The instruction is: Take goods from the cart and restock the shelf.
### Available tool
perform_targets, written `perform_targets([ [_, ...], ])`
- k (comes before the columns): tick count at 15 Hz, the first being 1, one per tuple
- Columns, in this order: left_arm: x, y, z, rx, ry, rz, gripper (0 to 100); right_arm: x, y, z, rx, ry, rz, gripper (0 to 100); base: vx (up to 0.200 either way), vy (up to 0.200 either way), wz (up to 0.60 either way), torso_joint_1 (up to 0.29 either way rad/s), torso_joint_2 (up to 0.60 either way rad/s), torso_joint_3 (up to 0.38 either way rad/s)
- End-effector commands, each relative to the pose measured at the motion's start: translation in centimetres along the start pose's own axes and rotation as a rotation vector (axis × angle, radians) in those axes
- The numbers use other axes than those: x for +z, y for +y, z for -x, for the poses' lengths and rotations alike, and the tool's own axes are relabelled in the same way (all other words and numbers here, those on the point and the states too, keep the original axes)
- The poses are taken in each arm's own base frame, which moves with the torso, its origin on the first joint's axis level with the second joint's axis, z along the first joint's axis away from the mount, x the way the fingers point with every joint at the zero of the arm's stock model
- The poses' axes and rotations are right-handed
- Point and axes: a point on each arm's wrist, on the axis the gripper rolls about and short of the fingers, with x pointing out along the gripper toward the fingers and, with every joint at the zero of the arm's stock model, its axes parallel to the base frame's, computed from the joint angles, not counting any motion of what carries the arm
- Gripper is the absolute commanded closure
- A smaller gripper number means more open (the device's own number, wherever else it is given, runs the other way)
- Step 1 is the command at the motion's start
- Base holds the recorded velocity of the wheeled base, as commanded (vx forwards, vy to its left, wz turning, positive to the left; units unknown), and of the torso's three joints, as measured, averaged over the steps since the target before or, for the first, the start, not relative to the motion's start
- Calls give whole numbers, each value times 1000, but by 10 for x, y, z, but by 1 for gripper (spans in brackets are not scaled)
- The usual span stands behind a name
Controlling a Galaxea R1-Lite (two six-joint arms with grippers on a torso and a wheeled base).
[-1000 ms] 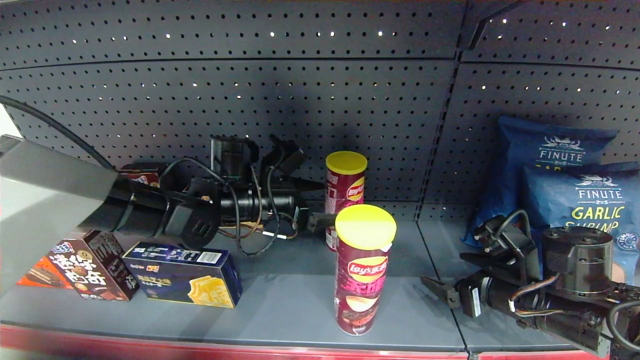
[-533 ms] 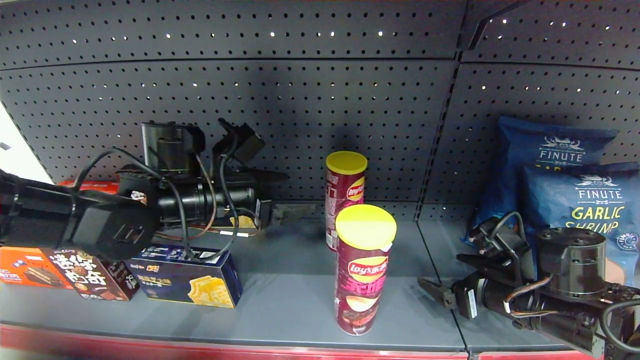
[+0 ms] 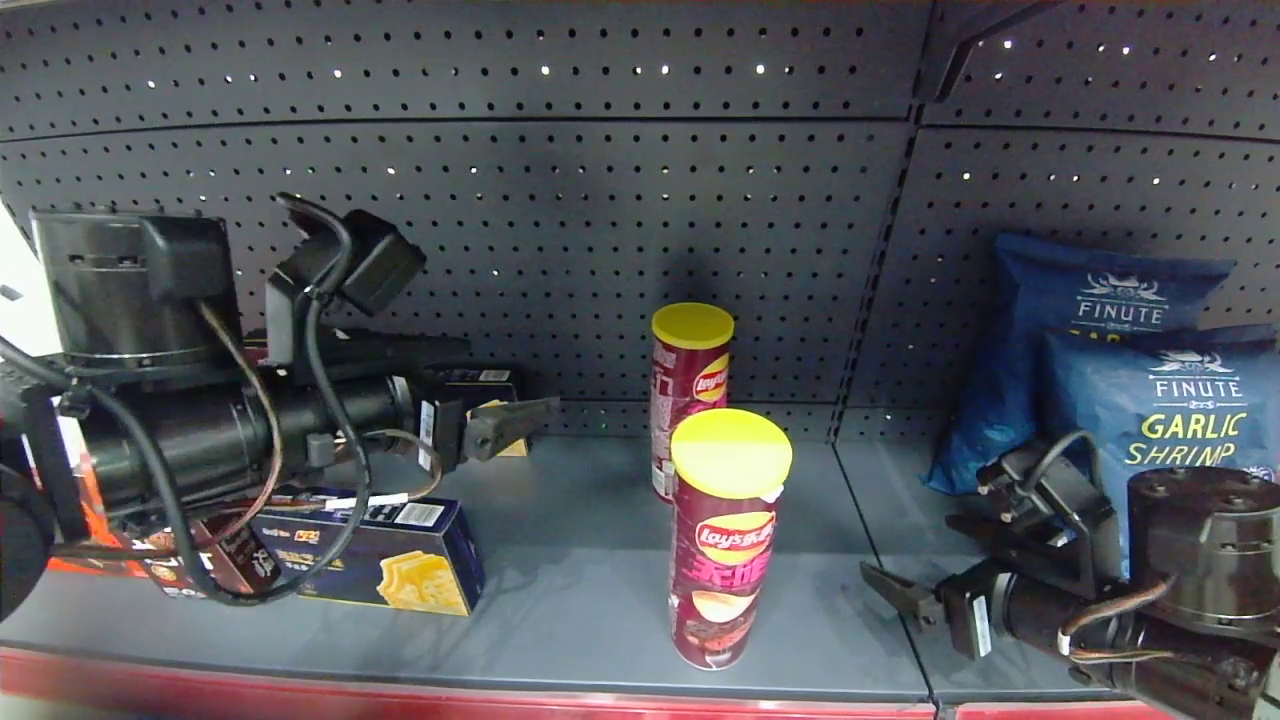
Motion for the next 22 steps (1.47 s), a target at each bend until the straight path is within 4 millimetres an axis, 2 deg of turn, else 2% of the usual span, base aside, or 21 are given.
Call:
perform_targets([
  [1, -7, -9, 21, 68, 7, 11, 0, 3, 10, 16, 51, -44, 6, 0, 0, 0, 0, 0, 0, 0],
  [4, -22, -11, 39, 101, 34, 29, 0, 3, 17, 11, 83, -34, 19, 0, 0, 0, 0, 0, 0, 0],
  [6, -32, -13, 41, 101, 60, 35, 0, 9, 21, -6, 80, -23, 24, 0, 0, 0, 0, 0, 0, 0],
  [8, -33, -14, 43, 96, 59, 36, 0, 13, 25, -24, 67, -16, 30, 0, 0, 0, 0, 0, 0, 0],
  [10, -32, -13, 42, 98, 58, 36, 0, 15, 33, -32, 89, -12, 40, 0, 0, 0, 0, 0, 0, 0],
  [22, -40, -14, 42, 97, 64, 38, 0, 7, 58, -28, 180, 14, 82, 0, 0, 0, 0, 0, 0, 0],
])
